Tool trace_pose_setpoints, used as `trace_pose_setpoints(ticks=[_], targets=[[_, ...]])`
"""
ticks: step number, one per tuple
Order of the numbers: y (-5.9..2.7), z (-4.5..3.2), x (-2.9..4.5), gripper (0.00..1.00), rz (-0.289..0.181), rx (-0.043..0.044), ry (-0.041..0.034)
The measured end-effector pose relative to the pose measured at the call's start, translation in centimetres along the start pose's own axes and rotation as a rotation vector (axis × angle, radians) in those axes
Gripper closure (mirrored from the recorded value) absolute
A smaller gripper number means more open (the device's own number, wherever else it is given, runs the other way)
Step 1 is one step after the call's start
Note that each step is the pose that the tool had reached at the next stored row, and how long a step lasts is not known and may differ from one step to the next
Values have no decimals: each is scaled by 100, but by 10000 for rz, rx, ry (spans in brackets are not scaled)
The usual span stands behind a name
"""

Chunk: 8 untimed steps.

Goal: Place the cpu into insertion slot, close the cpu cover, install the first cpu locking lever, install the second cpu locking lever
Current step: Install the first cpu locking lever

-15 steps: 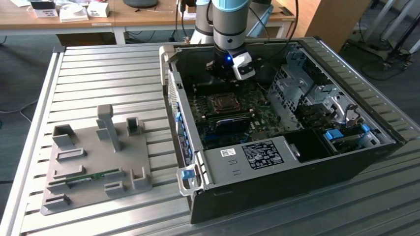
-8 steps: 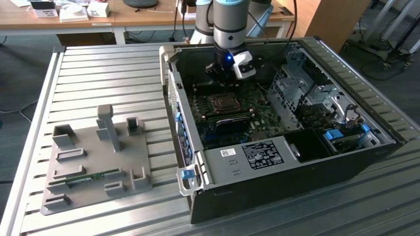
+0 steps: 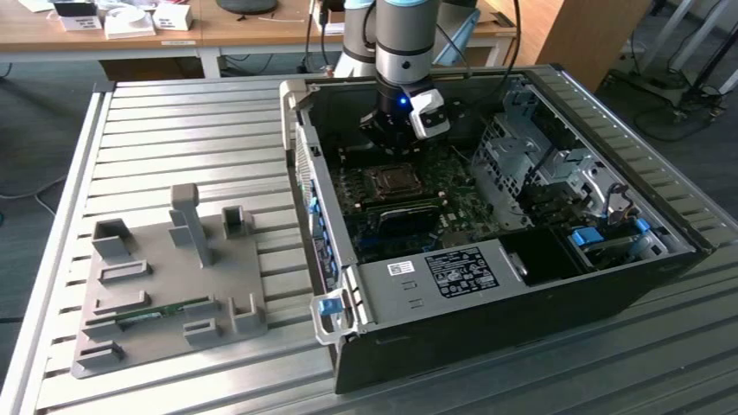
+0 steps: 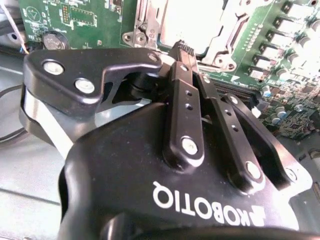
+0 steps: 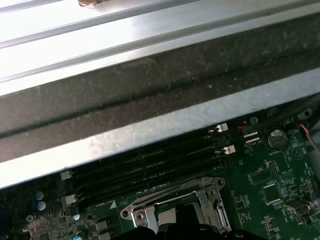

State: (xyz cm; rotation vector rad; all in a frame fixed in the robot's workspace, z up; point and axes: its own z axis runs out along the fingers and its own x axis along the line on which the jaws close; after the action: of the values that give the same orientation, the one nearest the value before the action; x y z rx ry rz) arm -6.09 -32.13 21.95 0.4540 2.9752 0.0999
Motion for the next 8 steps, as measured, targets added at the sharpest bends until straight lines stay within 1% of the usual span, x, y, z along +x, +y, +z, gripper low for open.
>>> trace_pose_setpoints(ticks=[2,6,8], targets=[[3,1,-11,89,-24,54,50],[7,8,-24,89,-239,160,203],[7,11,-25,89,-424,189,269]])
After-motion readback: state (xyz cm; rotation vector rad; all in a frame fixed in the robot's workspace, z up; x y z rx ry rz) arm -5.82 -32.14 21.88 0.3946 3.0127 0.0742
